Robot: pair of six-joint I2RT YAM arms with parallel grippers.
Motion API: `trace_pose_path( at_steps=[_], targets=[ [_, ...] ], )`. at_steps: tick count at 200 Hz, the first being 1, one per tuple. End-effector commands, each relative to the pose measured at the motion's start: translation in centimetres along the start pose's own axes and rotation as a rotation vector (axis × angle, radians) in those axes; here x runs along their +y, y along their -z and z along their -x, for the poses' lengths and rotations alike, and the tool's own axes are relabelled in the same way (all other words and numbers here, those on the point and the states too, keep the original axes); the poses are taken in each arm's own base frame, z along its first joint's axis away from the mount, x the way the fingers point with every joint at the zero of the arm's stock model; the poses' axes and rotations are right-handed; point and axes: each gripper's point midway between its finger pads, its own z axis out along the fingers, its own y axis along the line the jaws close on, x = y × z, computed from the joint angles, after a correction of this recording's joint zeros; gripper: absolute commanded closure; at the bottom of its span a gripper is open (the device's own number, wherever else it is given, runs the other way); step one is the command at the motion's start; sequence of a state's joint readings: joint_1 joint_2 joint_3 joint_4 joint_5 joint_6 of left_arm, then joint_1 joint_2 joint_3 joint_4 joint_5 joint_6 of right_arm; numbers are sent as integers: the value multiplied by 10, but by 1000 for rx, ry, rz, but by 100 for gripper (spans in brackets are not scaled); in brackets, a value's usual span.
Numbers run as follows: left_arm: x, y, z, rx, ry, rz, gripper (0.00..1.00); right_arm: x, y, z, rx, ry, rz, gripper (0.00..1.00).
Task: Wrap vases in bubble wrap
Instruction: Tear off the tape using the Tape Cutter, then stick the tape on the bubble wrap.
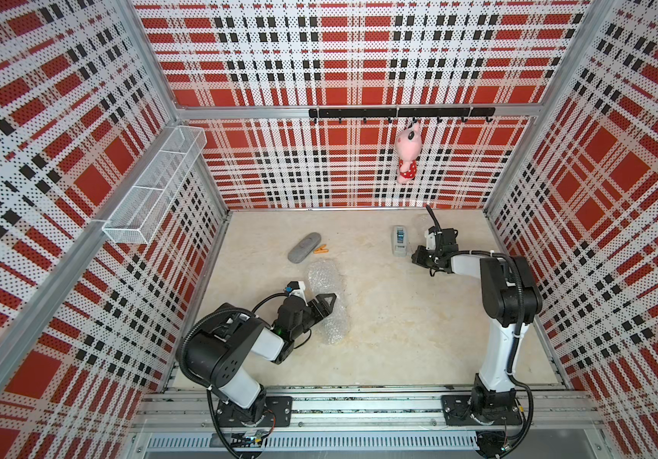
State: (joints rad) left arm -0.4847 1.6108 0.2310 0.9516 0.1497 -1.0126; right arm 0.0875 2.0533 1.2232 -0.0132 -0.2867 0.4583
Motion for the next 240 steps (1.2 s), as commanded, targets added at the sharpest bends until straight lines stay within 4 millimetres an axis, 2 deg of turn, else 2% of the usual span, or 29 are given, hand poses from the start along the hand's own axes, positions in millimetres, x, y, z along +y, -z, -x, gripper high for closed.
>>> trace_pose_path(
  at_steps=[1,13,27,46,59,79,95,115,132,151,189,240],
  targets=[
    [44,5,-36,132,14,156,59,-16,15,7,2,40,-99,100],
    [43,4,-36,137,7,151,60,-7,19,9,1,49,-62,100],
    [39,2,-37,156,-13,130,61,14,28,11,-7,68,21,100],
    [29,-3,-41,207,-59,80,61,62,46,10,-17,148,174,100],
    [22,-6,-45,249,-92,39,62,101,60,0,-3,222,295,100],
    [16,-9,-53,310,-129,3,63,155,84,-26,46,310,494,100],
    [17,-11,-58,343,-148,1,65,192,105,-55,95,358,659,100],
    [22,-12,-57,347,-152,16,65,223,122,-93,166,422,796,100],
    [22,-11,-55,343,-156,19,66,239,131,-121,233,458,873,100],
    [24,-9,-54,338,-162,29,66,248,135,-139,284,482,919,100],
    [25,-8,-54,339,-167,36,66,261,134,-154,334,516,947,100],
    [25,-5,-54,336,-167,34,67,266,112,-172,406,556,889,100]
  ],
)
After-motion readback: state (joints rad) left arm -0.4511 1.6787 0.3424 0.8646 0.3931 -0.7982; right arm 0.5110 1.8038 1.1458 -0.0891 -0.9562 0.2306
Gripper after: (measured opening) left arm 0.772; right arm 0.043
